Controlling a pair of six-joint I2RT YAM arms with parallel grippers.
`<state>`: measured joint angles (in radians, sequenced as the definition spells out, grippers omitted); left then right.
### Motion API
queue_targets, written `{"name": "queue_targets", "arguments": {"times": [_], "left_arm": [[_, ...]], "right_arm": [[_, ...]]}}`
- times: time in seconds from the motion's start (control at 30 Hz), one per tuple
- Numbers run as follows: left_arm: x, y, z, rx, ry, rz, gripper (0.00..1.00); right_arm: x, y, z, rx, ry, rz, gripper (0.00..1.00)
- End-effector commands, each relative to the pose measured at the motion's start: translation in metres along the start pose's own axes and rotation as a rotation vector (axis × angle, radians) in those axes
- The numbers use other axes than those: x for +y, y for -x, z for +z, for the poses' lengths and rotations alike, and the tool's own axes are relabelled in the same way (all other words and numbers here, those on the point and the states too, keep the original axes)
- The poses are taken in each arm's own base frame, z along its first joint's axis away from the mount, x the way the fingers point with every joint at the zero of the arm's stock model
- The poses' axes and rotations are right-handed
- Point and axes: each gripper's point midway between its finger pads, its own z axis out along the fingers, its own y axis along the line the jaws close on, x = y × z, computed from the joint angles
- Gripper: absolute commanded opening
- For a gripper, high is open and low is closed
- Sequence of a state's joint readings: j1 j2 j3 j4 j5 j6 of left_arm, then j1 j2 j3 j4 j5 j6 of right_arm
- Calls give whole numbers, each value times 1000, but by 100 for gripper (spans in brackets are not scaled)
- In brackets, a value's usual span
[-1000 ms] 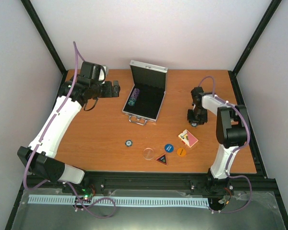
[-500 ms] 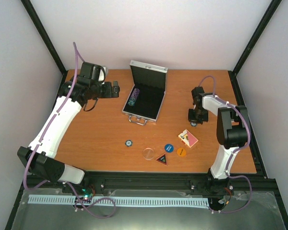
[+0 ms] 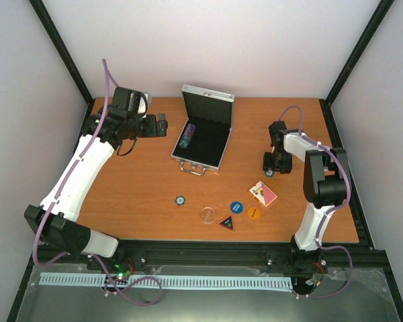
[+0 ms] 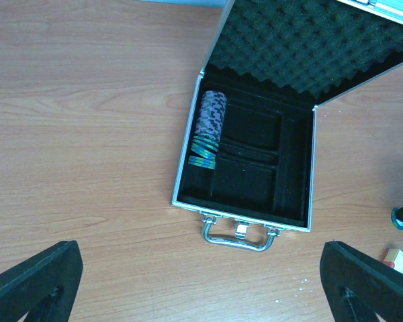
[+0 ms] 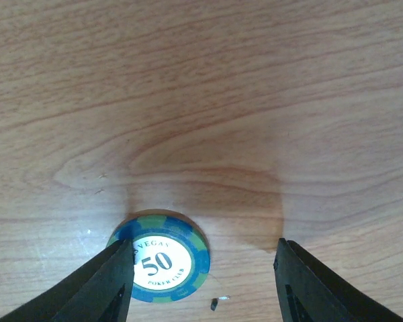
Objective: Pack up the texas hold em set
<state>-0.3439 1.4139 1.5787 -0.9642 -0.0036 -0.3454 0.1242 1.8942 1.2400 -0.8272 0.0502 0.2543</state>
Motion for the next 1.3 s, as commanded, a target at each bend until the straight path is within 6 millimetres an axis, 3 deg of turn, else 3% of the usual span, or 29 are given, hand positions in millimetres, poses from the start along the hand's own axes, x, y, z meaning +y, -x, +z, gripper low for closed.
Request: {"name": "queue_targets", "arguments": {"times": [0.0, 0.4, 1.03, 1.27], "left_arm": [[0, 8, -10, -45, -12, -18, 100], [-1, 9, -10, -47, -15, -19, 100], [1, 6, -10, -41, -10, -33, 100], [3, 6, -11, -41, -2, -26, 100]], "right_arm": [[2, -7, 7, 46, -1, -8, 59], [16, 5, -24, -32, 22, -41, 61], [30, -4, 12, 42, 19, -76, 61], [22, -13, 22, 73, -26, -73, 52]]}}
